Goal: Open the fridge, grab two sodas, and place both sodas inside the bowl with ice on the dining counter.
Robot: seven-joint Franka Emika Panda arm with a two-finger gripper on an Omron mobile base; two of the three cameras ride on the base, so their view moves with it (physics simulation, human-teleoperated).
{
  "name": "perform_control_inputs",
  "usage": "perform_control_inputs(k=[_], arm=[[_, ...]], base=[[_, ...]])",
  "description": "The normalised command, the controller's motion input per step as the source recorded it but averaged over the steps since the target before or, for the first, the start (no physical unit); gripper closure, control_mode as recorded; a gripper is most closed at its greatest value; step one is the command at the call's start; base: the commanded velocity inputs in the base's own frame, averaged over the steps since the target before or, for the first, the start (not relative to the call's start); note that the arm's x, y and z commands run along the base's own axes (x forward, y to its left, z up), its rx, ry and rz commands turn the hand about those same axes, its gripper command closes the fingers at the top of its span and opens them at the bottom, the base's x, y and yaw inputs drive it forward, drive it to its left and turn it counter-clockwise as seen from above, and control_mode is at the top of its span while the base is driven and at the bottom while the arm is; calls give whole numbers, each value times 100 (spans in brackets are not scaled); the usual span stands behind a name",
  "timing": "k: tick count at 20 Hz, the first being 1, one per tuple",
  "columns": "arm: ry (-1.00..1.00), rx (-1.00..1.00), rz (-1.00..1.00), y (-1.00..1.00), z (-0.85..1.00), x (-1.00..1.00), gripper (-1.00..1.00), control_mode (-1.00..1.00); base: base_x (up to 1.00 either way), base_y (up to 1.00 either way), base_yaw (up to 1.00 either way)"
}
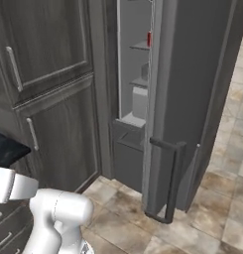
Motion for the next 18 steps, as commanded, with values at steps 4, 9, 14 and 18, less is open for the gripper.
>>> perform_control_inputs(k=[4, 9, 14, 18], arm=[[0, 0, 0, 0, 0, 0, -100, 100], [0, 0, 0, 0, 0, 0, -100, 100], [0, 0, 0, 0, 0, 0, -100, 100], [0, 0, 0, 0, 0, 0, -100, 100]], base=[[72, 27, -14], [67, 15, -15], [56, 17, -17], [46, 10, -17]])
